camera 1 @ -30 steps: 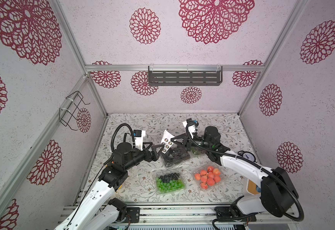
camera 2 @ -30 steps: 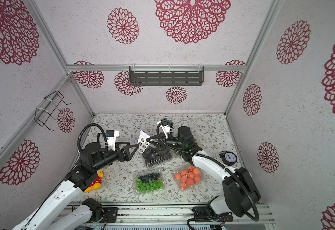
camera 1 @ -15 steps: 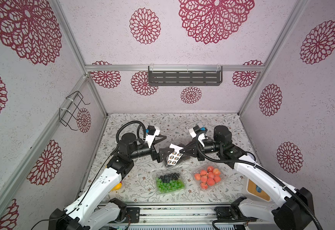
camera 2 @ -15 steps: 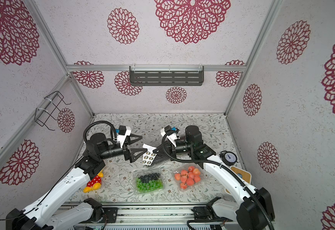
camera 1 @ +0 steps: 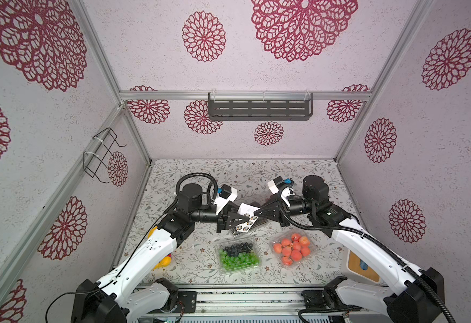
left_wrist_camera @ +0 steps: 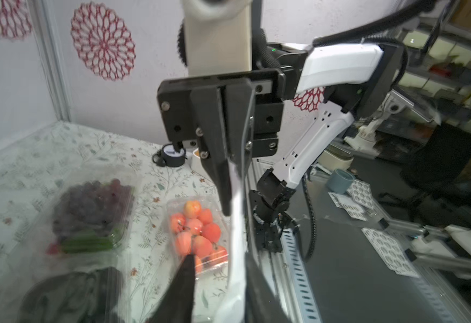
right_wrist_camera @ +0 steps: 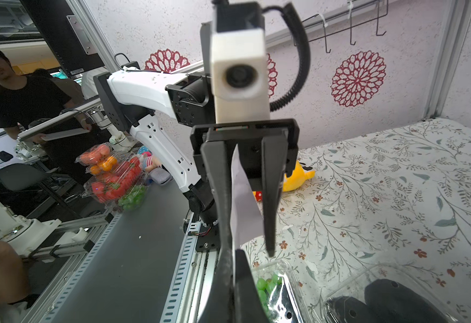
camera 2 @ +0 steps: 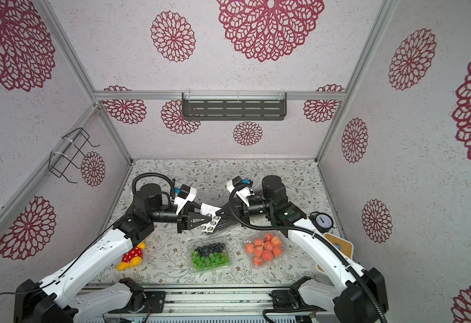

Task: Label fruit boxes
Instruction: Pick up the label sticker from the center of the board.

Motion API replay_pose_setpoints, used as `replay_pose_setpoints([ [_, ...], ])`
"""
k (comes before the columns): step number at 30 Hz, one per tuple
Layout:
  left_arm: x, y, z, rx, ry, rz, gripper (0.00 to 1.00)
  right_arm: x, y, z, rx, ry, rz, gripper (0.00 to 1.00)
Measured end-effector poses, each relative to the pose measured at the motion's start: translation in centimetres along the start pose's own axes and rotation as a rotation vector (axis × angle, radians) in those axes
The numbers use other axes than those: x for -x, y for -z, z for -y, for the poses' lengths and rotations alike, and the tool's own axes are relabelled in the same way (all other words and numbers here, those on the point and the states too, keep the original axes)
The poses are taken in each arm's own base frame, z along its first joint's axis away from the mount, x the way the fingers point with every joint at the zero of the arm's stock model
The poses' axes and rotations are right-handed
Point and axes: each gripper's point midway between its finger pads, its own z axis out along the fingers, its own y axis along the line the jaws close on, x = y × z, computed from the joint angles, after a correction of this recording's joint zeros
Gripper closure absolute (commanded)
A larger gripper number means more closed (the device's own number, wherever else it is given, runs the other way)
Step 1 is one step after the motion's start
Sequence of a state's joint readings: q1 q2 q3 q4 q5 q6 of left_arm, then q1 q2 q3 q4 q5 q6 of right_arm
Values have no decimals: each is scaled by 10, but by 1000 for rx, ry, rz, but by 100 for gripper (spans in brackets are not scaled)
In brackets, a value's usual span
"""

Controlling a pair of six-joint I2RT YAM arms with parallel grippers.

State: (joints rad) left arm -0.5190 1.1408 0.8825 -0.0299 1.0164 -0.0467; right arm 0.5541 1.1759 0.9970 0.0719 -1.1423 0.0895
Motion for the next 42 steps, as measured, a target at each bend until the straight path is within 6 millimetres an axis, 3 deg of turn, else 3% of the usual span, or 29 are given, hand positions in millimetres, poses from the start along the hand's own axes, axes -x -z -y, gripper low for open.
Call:
replay_pose_setpoints([
  [3,-2,-1,-1,3,7,-9,100,-2,0,3,-17,-14,-5,100],
  [7,-3,-1,-6,30,13,-12,100,-1,0,8,-42,-26,-9,100],
  [10,-4,-1,-7,38,19,-13,100,-2,-1,12,-56,-39,-10,67],
  [14,1,-1,-13,69,28,16,100,1,3,23,-113,-44,27,47],
  [15,1,-1,-15,79,36,29,100,0,5,27,-131,-49,49,46],
  [20,5,0,-14,91,72,98,100,-17,9,37,-166,-144,148,61],
  [22,9,1,-10,87,65,120,100,-18,7,34,-155,-156,181,77],
  [29,21,2,-2,76,41,159,99,3,2,11,-92,-85,267,75],
  [30,21,2,-2,77,43,159,99,6,3,8,-87,-70,278,77],
  [33,23,2,-3,77,43,166,97,13,3,2,-72,-46,297,97],
  [35,23,1,-4,76,44,168,96,13,3,1,-64,-49,298,100],
  [36,24,1,-4,76,45,170,93,13,2,1,-62,-44,297,100],
  [39,25,1,-2,69,40,173,65,12,2,2,-65,-41,295,100],
  [42,23,1,1,52,37,168,60,8,0,4,-72,-47,278,100],
])
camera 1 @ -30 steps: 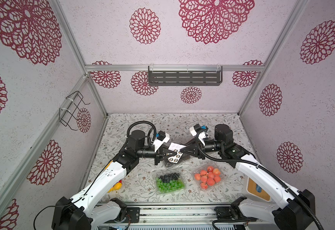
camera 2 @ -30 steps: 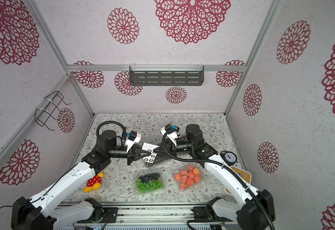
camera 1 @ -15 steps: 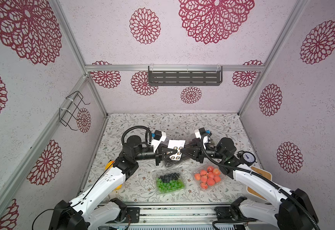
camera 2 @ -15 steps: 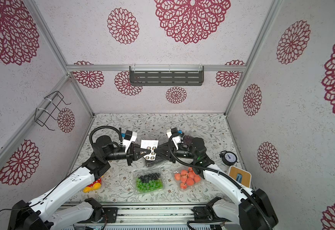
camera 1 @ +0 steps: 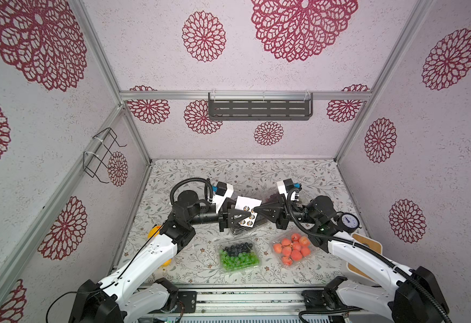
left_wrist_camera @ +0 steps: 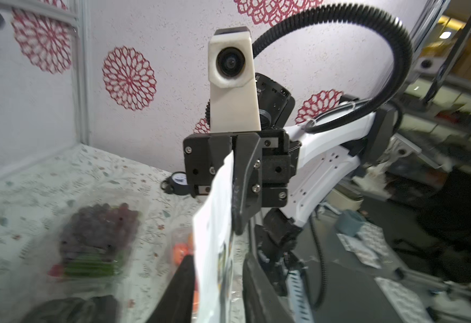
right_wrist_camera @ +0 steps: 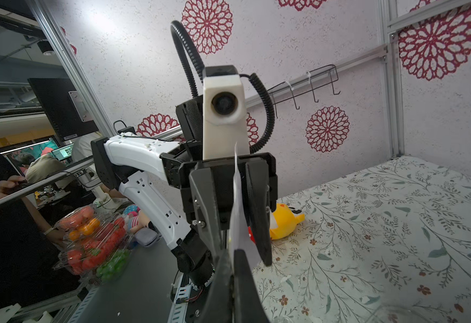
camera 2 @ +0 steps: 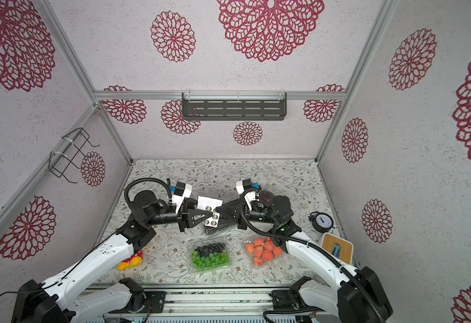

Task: Label fruit boxes
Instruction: Pick up the label sticker from the center of the board, then adjust the label sticker.

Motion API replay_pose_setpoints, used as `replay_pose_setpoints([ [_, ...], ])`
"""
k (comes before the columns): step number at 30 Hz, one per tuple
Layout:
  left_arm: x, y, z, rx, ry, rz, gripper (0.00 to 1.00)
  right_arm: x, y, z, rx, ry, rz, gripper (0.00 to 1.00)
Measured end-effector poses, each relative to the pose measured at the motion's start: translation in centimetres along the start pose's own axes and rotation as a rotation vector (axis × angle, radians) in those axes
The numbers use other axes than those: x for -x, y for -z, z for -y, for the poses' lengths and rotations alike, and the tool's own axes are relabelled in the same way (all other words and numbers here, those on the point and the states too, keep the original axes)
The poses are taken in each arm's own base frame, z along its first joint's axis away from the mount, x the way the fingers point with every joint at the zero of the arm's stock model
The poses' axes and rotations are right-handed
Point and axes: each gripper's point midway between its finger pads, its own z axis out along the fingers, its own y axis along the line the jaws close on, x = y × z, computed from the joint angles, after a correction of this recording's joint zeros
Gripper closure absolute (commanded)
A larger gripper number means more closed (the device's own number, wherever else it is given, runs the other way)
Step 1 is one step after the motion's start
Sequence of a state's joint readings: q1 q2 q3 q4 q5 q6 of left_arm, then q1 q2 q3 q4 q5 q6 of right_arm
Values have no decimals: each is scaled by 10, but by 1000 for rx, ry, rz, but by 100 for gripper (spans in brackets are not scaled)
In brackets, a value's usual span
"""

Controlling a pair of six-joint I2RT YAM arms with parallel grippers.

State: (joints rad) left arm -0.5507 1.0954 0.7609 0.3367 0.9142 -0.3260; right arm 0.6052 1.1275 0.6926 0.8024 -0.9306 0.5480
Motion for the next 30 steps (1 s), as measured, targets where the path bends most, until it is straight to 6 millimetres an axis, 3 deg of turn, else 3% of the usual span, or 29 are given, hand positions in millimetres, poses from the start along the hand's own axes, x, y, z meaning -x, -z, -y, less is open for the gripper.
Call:
replay_pose_setpoints([
  [4,-2,2,4,-10,-19,-13,63,-3,-2,4,-21,2,-39,100],
  [7,1,6,12,-16,-54,-12,79,-2,-1,2,-27,15,-66,100],
  [10,2,10,18,-21,-86,-13,88,-1,2,-4,-31,34,-79,100],
  [17,-6,10,15,-13,-74,-42,82,-4,1,-6,-22,31,-120,100],
  [19,-8,10,15,-14,-68,-49,92,-7,1,-4,-19,23,-132,100],
  [23,-8,10,16,-15,-66,-55,100,-11,1,-4,-20,17,-149,100],
  [30,-8,7,15,-34,-49,-65,100,-12,1,-3,-21,24,-154,100],
])
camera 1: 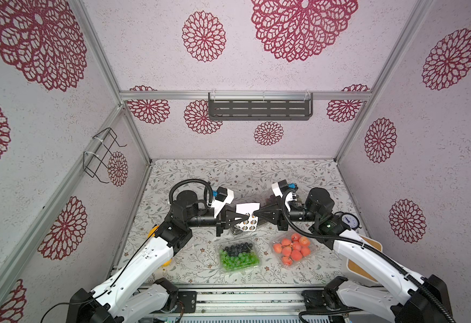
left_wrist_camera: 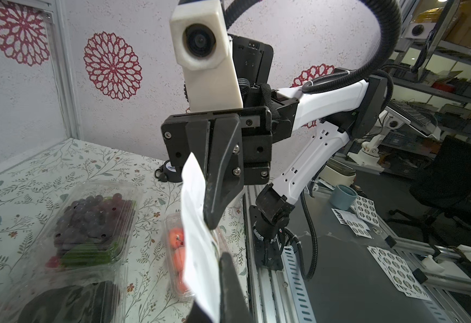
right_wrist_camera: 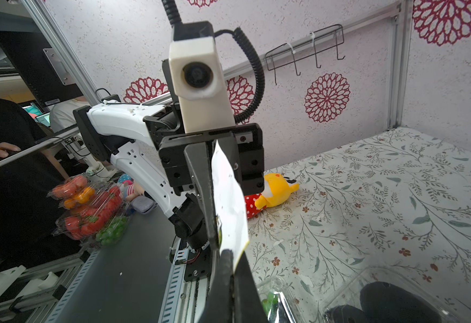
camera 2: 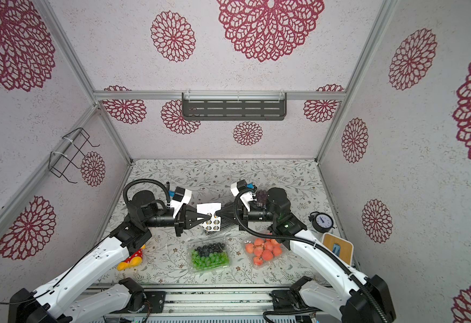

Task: Label fruit boxes
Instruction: Adjust the label sticker.

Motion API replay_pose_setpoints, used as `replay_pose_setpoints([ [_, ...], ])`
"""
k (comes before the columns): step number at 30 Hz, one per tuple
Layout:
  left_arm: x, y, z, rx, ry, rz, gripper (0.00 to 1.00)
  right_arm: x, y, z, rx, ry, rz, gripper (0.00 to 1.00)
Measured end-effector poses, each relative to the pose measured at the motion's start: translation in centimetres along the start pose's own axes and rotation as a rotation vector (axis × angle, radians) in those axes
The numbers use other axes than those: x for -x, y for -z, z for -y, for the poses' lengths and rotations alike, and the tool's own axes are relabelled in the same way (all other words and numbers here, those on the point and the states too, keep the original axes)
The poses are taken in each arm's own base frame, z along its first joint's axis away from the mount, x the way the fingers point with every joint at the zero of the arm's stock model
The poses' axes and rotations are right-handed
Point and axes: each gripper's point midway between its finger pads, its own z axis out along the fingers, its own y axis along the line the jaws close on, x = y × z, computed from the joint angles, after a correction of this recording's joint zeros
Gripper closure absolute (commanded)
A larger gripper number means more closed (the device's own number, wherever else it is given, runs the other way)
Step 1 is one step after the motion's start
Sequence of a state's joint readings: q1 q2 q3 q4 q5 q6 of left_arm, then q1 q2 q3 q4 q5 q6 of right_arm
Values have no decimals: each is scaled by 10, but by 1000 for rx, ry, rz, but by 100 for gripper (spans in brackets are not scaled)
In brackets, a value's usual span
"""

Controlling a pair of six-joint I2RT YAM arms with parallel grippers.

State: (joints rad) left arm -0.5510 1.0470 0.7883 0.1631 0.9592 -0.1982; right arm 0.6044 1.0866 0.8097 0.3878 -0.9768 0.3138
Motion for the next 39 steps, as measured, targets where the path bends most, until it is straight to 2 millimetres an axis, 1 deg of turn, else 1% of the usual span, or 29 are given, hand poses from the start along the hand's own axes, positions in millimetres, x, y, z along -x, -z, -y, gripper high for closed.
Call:
replay_pose_setpoints([
  [1,0,0,0,-1,2,-1,100,0,0,0,0,-1,-1,88],
  [2,0,0,0,-1,4,-1,100,0,0,0,1,0,1,86],
  [4,1,0,0,-3,3,5,100,1,0,-1,8,2,15,97],
  [5,3,0,1,-6,-1,9,100,1,0,-2,15,3,24,100],
  [12,5,0,4,-26,-8,18,100,2,0,-7,65,-14,67,100],
  [13,5,0,5,-29,-9,19,97,3,0,-9,73,-15,68,100],
  [14,6,-1,5,-30,-10,21,89,3,0,-10,78,-14,70,100],
  [15,6,-1,4,-30,-12,22,77,3,0,-10,82,-13,70,100],
  [16,7,-1,4,-30,-15,25,74,3,0,-11,83,-12,69,100],
  [17,7,-1,3,-26,-12,25,75,2,0,-11,82,-12,65,100],
  [20,7,-1,3,-24,-9,26,82,-3,1,-11,73,-19,46,100],
  [21,7,-1,3,-23,-8,27,88,-4,2,-11,71,-21,41,100],
  [24,7,-1,3,-24,-6,26,99,-5,2,-12,68,-17,32,100],
  [26,6,-1,3,-26,-6,24,100,-5,2,-12,65,-18,27,100],
  [27,6,-1,3,-27,-4,22,97,-6,2,-12,64,-18,23,100],
  [28,5,-2,2,-27,0,20,89,-7,2,-11,62,-18,20,100],
  [29,4,-2,2,-26,1,18,83,-7,2,-11,60,-18,19,100],
  [30,3,-2,2,-26,4,16,82,-8,2,-11,59,-18,17,100],
  [32,2,-2,1,-25,11,12,83,-8,2,-11,57,-18,15,100],
  [33,2,-2,1,-25,13,10,85,-8,2,-11,56,-20,14,100],
  [36,1,-2,1,-25,14,7,100,-4,2,-11,56,-14,15,100],
  [39,2,-1,3,-26,4,9,100,-3,2,-12,55,-14,13,100],
])
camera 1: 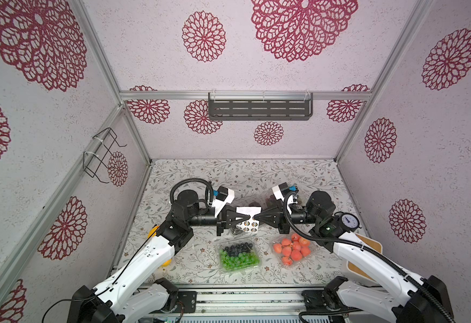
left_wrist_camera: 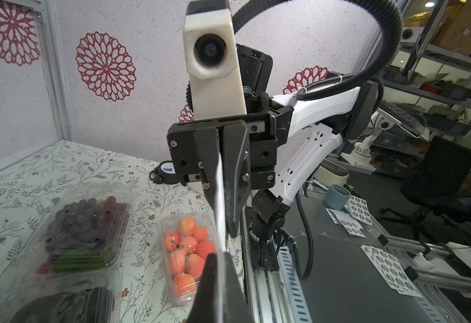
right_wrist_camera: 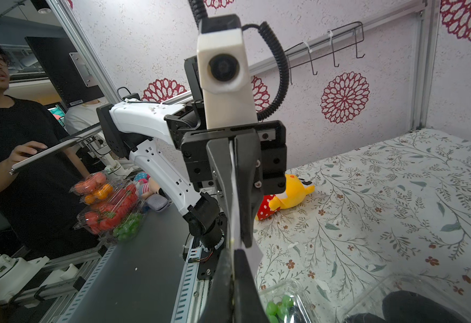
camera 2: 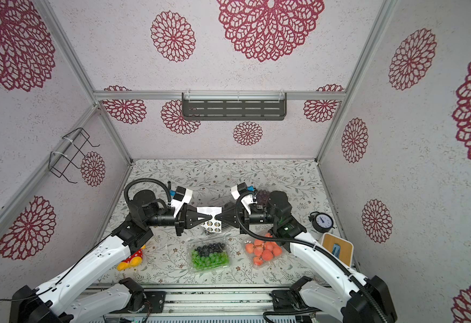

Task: Label fruit boxes
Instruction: Adjust the label sticker.

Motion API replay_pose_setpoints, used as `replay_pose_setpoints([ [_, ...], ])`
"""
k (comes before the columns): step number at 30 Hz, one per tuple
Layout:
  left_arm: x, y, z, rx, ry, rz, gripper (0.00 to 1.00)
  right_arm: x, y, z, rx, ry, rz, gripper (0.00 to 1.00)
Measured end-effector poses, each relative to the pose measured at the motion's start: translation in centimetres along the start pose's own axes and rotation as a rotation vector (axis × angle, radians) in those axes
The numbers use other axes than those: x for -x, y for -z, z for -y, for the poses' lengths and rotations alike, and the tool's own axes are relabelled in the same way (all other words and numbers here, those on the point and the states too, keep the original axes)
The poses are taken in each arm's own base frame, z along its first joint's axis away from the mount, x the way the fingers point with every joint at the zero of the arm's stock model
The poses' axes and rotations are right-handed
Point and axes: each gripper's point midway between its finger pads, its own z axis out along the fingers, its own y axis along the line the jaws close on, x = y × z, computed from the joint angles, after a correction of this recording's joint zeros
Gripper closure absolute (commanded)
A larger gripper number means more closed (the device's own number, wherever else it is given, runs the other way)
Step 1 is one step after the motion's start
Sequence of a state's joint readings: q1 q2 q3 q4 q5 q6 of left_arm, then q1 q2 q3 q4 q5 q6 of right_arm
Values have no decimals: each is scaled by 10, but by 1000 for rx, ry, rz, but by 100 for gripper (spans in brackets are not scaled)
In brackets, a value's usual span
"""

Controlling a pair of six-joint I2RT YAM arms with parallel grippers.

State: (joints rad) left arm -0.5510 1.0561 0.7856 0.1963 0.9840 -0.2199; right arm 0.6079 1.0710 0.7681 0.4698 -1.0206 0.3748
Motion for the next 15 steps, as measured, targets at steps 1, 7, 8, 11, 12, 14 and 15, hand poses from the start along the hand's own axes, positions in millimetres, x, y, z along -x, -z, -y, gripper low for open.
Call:
replay_pose_setpoints([
  [1,0,0,1,-2,-2,0,100,0,0,0,0,0,0,100],
  [7,1,1,2,-4,-8,6,100,1,0,0,0,4,5,100],
  [8,1,1,3,-8,-11,9,100,2,-1,0,2,5,6,100],
  [11,2,2,7,-26,-17,13,100,2,-2,1,6,3,8,100],
  [12,2,2,8,-30,-17,13,100,2,-2,1,7,3,8,100],
  [14,3,2,9,-39,-20,15,100,3,-3,0,19,4,12,100],
  [15,3,2,10,-45,-24,17,100,3,-3,0,27,6,13,100],
])
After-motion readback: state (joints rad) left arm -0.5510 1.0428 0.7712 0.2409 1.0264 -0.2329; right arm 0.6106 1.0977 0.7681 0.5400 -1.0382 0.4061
